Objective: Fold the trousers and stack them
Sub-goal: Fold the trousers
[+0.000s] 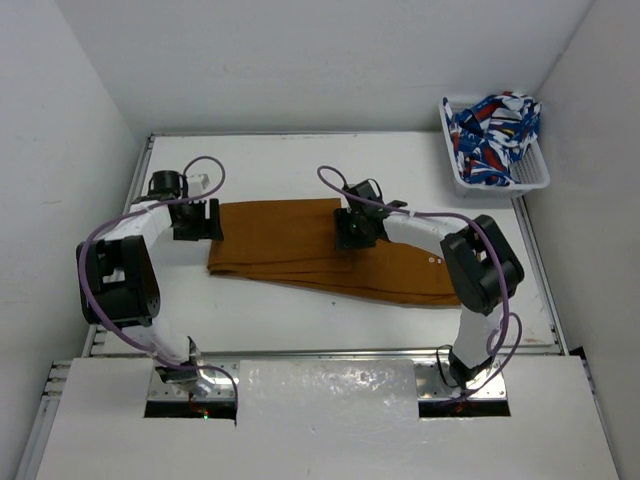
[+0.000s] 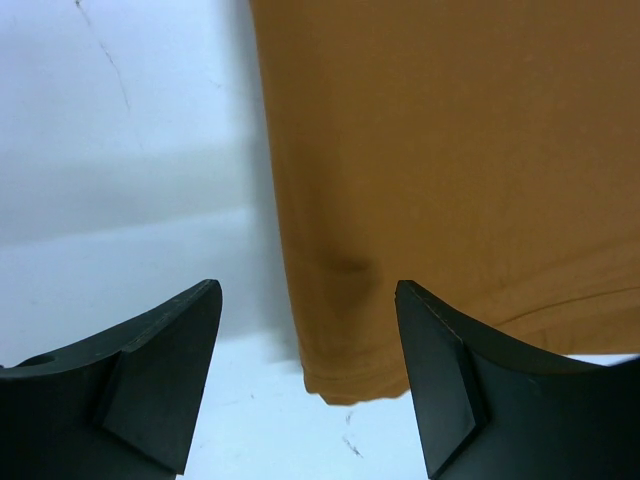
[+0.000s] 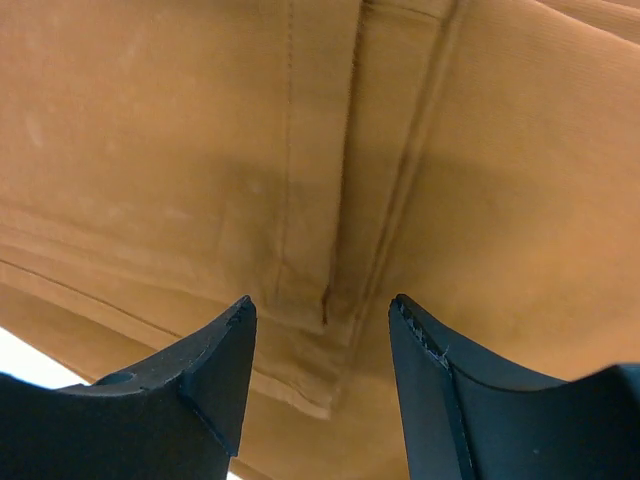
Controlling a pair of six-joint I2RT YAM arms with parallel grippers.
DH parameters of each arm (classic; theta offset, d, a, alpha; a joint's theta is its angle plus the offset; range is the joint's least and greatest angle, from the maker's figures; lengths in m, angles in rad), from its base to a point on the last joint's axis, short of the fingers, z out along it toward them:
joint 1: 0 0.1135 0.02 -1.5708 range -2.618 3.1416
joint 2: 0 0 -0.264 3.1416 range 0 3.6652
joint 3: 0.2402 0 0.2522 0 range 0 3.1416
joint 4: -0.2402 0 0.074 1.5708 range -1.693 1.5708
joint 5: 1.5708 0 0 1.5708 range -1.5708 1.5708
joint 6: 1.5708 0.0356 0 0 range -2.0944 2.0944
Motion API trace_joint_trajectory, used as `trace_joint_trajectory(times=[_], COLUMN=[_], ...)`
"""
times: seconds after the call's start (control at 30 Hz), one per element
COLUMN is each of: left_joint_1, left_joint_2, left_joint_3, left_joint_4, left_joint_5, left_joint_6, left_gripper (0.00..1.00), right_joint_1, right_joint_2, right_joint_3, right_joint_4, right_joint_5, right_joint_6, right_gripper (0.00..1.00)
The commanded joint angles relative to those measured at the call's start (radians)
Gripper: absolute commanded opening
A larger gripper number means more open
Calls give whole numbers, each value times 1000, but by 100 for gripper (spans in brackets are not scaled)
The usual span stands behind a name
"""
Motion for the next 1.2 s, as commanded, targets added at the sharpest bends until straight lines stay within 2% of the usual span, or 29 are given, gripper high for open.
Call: trace_joint_trajectory(times=[0.0,0.2,0.23,0.33,0.4,0.6,0.67,0.7,0.73,0.83,1.03,1.17], left_joint_1=[13,14,13,14,13,14,14,16,14,16,14,16], left_joint_2=[20,39,36,34,36,31,31,31,31,31,22,14], left_joint_3=[-11,-14,-15,-15,-14,-15,-15,-14,-14,-12,-14,-15], left_joint_4=[61,57,58,61,60,58,58,58,55,55,55,52], left_joint_5=[18,27,27,29,27,24,26,26,26,26,21,23], left_joint_6=[16,24,24,23,23,26,26,26,26,27,29,27], left_gripper=[68,68,68,68,68,68,68,68,68,68,68,68], right_joint_1=[-5,-3,0,4,7,27,50,62,90,121,118,113], right_joint_2=[28,62,56,58,79,86,79,76,75,76,108,156], right_joint_3=[74,82,81,85,106,142,180,198,226,255,245,292], right_joint_4=[34,38,37,38,5,-55,-110,-133,-164,-189,-164,-199], right_joint_5=[-55,-67,-57,-43,-41,34,89,162,198,276,215,247], right_joint_6=[16,24,18,6,2,-54,-79,-118,-140,-183,-149,-163], right_gripper=[53,38,31,21,20,30,37,44,46,47,51,55])
